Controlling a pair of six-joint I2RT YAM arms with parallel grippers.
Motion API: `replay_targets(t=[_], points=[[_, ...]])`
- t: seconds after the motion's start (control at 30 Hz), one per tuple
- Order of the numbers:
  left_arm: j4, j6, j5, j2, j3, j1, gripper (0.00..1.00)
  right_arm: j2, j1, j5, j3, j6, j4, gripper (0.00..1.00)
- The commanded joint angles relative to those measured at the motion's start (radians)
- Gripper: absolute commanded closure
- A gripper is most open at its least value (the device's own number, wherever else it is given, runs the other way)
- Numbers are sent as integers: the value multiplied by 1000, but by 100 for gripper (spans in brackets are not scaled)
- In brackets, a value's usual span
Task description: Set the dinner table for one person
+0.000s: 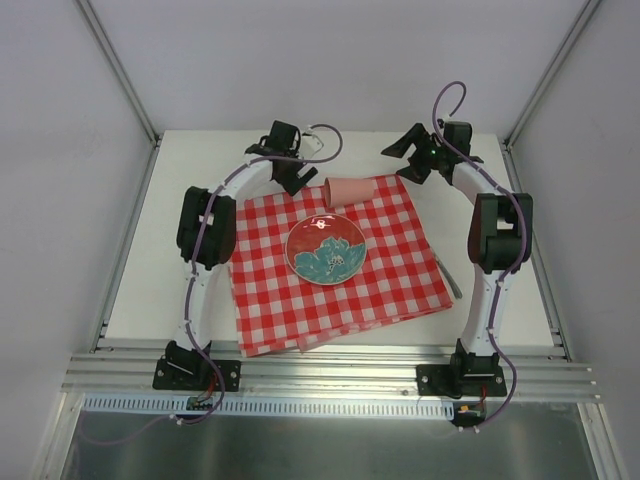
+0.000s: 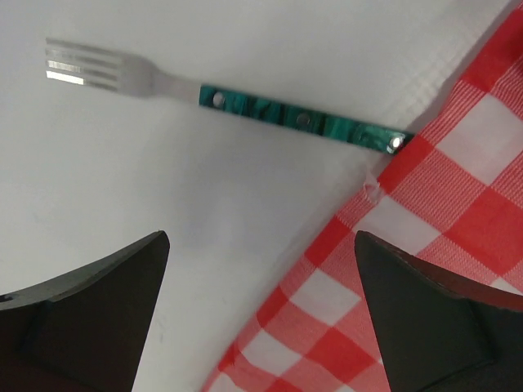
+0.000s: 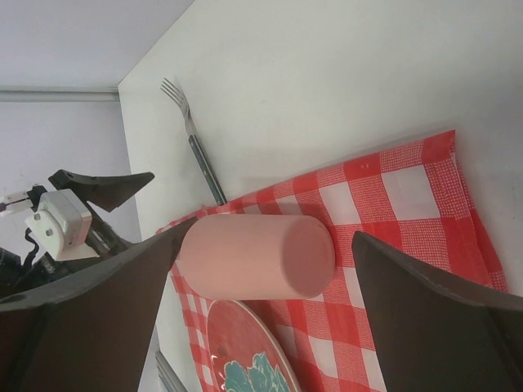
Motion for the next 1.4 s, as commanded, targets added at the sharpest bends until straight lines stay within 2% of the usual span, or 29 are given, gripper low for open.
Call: replay_targets(t=[0.0,0.1,0.17,0.2,0.23,0.27,0.37,0.4,0.5,0.53,0.73,1.07,1.23,1.37], points=[[-134,-147,-24,-97,-23,27,1,-9,-5,9,28,12,20,3],[-143,-144,-8,-123,-45,27,1,-9,-2,9,23,16,19,3],[-159,-173,1,-122,-4,27,1,-11,-2,7,23,14,20,3],[-175,-196,10,-113,85,29,1,-12,1,9,21,16,20,3],[-259,-254,39,-73,151,32,2,-14,2,9,21,16,20,3],[-302,-299,83,-44,303,38,3,-14,2,9,18,14,20,3],[-401,-504,185,29,458,53,2,-17,2,4,17,16,20,3],[-398,-532,252,21,455,50,1,-19,2,4,17,16,17,3],[-390,-646,339,12,455,44,1,-20,-1,3,17,8,10,3],[-392,-716,341,13,449,44,1,-20,-2,3,18,6,10,3],[-390,-888,378,18,342,49,1,-11,-11,1,25,0,-42,3],[-355,-963,378,140,415,59,5,-12,-31,-3,-2,-20,-79,3],[-332,-983,332,179,428,82,19,-8,-38,7,5,-38,-104,3],[-312,-993,331,205,448,101,25,4,-38,18,20,-50,-121,3]])
